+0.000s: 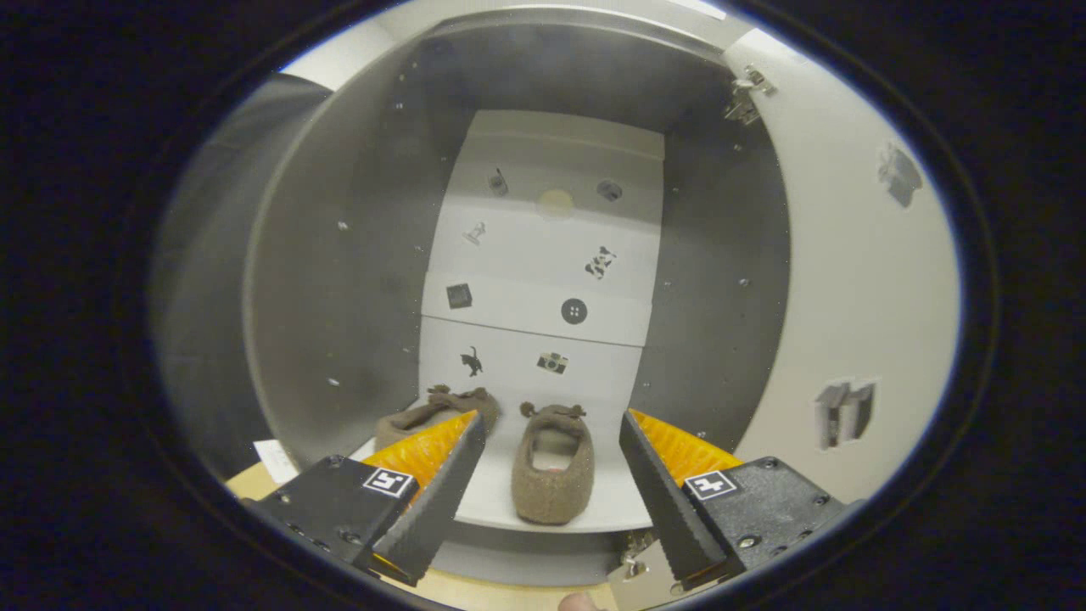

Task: Open the shoe cabinet door, grab the shoes and put them into the shoe cabinet, then close the shoe cabinet door.

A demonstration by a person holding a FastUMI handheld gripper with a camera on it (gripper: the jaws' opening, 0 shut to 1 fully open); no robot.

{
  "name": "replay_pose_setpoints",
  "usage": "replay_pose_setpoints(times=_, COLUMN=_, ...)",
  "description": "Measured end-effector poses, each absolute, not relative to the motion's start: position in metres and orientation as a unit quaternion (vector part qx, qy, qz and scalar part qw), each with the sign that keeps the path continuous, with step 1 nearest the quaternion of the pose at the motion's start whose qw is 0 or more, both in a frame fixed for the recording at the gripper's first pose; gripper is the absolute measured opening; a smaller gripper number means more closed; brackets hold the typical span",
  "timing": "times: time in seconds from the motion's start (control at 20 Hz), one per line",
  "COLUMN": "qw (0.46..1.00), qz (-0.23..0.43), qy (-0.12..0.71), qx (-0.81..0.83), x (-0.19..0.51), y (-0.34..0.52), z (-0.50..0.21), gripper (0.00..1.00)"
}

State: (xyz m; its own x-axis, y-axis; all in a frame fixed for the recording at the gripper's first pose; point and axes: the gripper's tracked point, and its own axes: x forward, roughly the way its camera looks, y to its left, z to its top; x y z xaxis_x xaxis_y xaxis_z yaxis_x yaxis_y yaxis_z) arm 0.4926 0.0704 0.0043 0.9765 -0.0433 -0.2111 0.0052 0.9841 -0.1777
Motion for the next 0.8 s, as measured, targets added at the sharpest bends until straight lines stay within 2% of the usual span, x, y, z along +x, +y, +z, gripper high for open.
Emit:
replay_pose_setpoints(times=0.4, qw=0.993, qz=0.036, qy=0.056, qx=-0.094, x=0.347, y=0.103, z=0.093, gripper=1.0)
replay_pose_setpoints(times=0.6, qw=0.992, qz=0.054, qy=-0.007, qx=-0.112, x=0.273, y=0.107, z=0.152, gripper=1.0)
replay_pose_setpoints(times=0.8, qw=0.99, qz=0.044, qy=-0.049, qx=-0.126, x=0.195, y=0.096, z=0.189, gripper=1.0)
